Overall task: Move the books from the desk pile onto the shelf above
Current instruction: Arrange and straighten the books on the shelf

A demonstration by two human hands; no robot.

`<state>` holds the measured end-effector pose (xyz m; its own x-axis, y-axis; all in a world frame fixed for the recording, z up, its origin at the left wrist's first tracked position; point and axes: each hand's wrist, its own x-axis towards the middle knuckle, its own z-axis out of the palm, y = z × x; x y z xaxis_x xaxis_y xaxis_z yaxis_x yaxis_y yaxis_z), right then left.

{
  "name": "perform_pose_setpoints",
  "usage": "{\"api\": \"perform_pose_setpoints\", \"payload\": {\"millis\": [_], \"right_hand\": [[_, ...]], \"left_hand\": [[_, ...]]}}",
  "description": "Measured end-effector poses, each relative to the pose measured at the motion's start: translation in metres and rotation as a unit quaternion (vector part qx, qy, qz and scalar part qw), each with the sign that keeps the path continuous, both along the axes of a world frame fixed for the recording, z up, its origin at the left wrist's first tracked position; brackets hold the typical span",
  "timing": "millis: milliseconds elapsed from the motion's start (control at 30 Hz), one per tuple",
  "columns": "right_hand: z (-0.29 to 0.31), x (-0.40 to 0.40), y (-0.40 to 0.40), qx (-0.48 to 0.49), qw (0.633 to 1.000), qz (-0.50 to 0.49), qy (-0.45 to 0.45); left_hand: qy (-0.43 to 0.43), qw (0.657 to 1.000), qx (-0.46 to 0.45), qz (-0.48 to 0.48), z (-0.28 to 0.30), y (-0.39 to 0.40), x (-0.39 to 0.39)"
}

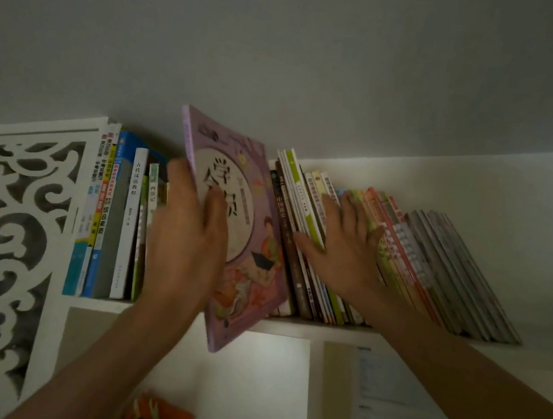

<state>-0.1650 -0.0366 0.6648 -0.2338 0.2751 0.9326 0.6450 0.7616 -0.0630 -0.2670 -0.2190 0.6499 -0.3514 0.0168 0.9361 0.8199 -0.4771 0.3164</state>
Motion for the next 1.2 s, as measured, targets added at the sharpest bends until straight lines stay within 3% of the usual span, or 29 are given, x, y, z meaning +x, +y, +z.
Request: {"api": "perform_pose_setpoints", "payload": {"millis": [67, 133, 300, 467, 1200], "right_hand": [[-0.004, 0.014, 0.005, 0.072, 0.995, 0.014, 0.064], [-0.005, 0.034, 0.013, 0.068, 0.993, -0.009, 0.099], [0.0, 0.059, 0.024, 0.091, 0.985, -0.149, 0.003], [0.008, 0.08, 0.027, 0.01, 0.978, -0.206, -0.013], [0.015, 0.097, 0.031, -0.031, 0.986, -0.163, -0.034]], "left_hand": [[0.002, 1.0, 0.012, -0.021, 0.007, -0.006, 0.003], [-0.004, 0.999, 0.012, -0.047, 0.014, -0.002, 0.006], [-0.003, 0.998, 0.019, -0.059, 0.006, 0.019, 0.022], [-0.008, 0.997, 0.024, -0.077, 0.0, 0.032, 0.039], [0.006, 0.998, 0.046, -0.048, 0.011, 0.045, 0.066]]}}
